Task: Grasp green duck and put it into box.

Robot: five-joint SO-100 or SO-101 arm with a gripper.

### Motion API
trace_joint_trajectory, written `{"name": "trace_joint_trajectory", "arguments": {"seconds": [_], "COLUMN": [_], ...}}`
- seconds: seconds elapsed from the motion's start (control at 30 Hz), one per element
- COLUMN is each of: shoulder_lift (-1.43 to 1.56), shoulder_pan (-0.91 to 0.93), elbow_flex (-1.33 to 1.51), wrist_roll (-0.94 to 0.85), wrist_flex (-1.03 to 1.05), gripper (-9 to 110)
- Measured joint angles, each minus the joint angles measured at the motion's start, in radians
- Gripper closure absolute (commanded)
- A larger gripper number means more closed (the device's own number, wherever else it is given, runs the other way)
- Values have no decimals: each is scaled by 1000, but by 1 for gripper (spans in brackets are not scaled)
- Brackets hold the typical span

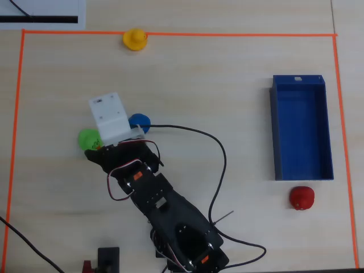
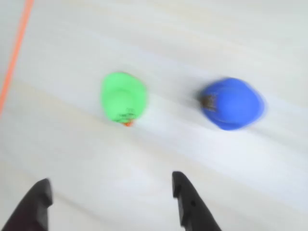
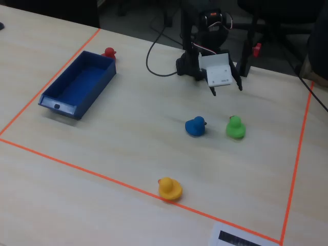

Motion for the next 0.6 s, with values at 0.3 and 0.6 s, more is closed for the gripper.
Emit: {"name": "trace_joint_trajectory", "arguments": {"seconds": [0.3, 0.6], "shoulder_lift": [-285, -517], "shoulder_pan": [-52, -52], "elbow_flex": [-41, -77], "wrist_roll": [37, 37], "wrist_flex": [-201, -360], "gripper": [66, 63]}}
